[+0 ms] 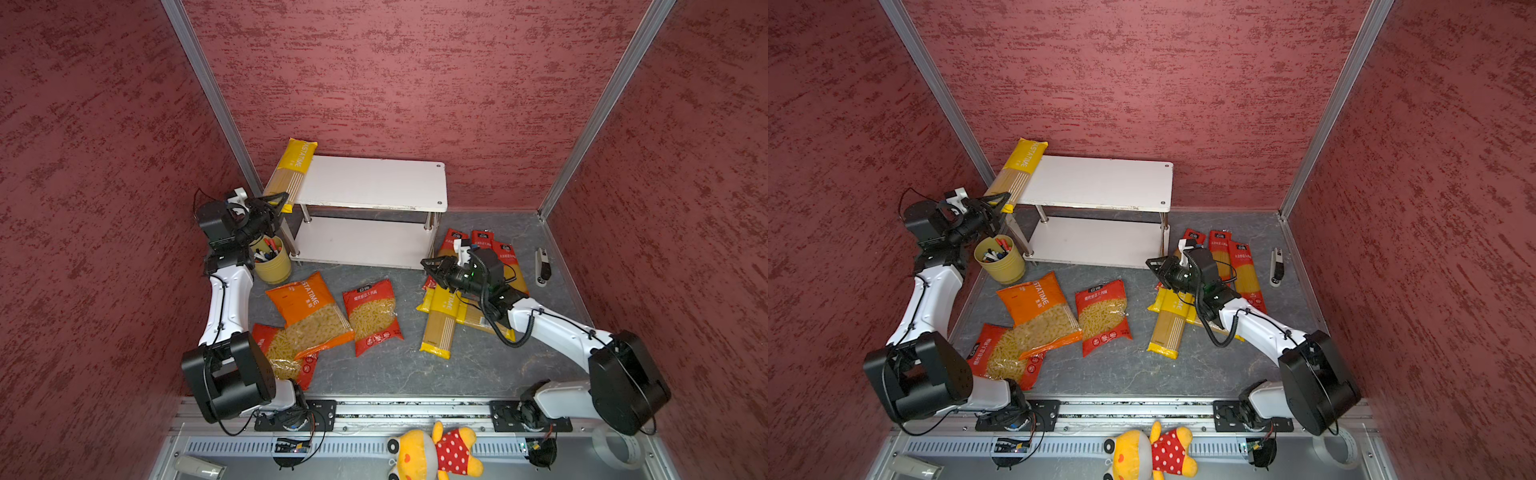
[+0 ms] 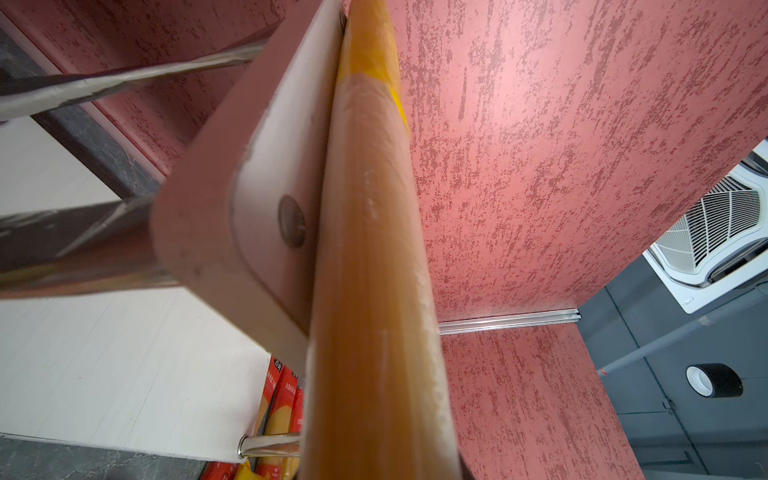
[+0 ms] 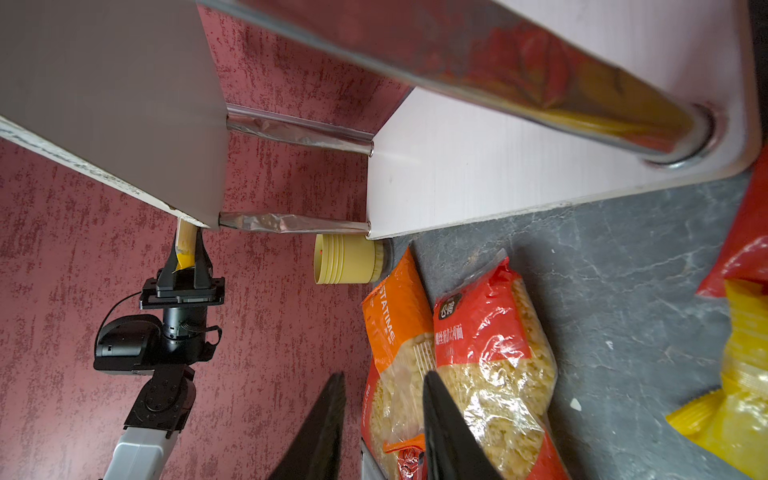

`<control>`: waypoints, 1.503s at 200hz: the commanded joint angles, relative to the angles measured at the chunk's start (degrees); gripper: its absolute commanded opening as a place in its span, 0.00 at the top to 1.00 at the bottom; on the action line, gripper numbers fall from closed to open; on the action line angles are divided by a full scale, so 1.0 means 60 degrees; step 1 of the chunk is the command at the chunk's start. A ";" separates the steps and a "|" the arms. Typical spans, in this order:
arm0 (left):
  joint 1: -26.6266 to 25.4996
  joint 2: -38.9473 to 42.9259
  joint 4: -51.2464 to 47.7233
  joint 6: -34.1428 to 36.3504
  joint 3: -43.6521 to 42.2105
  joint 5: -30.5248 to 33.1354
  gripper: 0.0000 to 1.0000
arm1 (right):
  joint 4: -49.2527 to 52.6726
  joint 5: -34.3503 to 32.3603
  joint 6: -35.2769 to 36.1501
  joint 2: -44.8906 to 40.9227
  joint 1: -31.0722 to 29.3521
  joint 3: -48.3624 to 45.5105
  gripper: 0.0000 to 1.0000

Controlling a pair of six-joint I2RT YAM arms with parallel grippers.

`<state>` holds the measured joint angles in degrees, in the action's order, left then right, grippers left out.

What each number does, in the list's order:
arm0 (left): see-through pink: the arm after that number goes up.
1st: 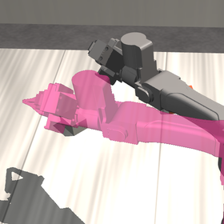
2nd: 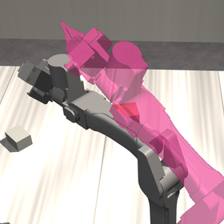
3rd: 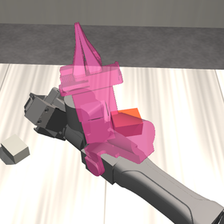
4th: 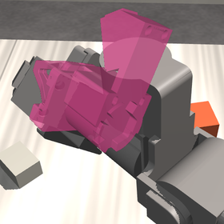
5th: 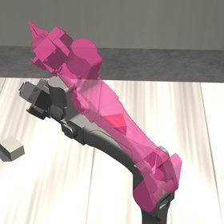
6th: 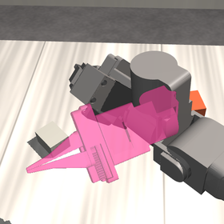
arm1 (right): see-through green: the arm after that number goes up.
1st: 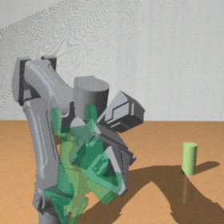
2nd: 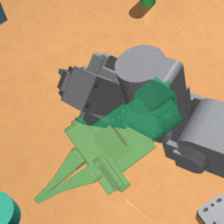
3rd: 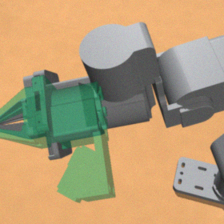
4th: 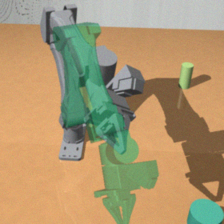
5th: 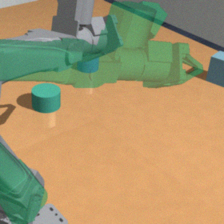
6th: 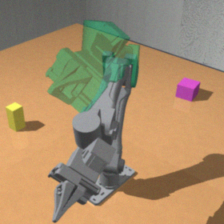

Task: Place and organize the pasta boxes and bags onto the shelf
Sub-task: 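Stand the yellow pack upright on the shelf top with the left gripper, then release the pack and lower both grippers to the yellow packs on the table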

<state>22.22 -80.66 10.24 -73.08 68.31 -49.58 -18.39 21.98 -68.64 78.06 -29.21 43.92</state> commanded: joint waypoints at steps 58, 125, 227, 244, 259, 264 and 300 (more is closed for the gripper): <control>0.0911 0.1217 -0.0390 0.0039 -0.0669 -0.0094 0.19 | -0.0615 -0.0280 -0.0289 0.0072 -0.0052 -0.0329 0.66; 0.1876 0.3088 -0.2737 0.1386 -0.1156 0.0421 0.18 | -0.0509 -0.0323 -0.0042 -0.0045 -0.0052 -0.0626 0.67; -0.4293 0.4871 -0.6977 0.7342 0.0248 0.5140 0.19 | 0.5487 -0.0585 0.3716 -0.1602 0.1979 -0.0729 0.63; -0.5727 0.5122 -0.6500 0.7656 -0.0428 0.5477 0.19 | 0.5874 -0.0429 0.4070 -0.1753 0.2135 -0.1036 0.62; -0.7242 0.5235 -0.5763 0.8034 -0.1182 0.5776 0.20 | 0.5545 -0.0039 0.3936 -0.2085 0.2137 -0.1733 0.61; -0.7761 0.5268 -0.5478 0.8180 -0.1448 0.5992 0.20 | 0.5318 0.0189 0.3797 -0.2229 0.2139 -0.2018 0.61; -1.1174 0.4462 -0.3354 0.8826 -0.2959 0.7309 0.19 | 0.4411 0.0980 0.3172 -0.3115 0.2050 -0.3308 0.52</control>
<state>-36.10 -50.59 -19.75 -25.41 54.48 -12.80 10.15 23.90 -48.56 62.13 -16.56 26.33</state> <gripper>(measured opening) 0.808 0.452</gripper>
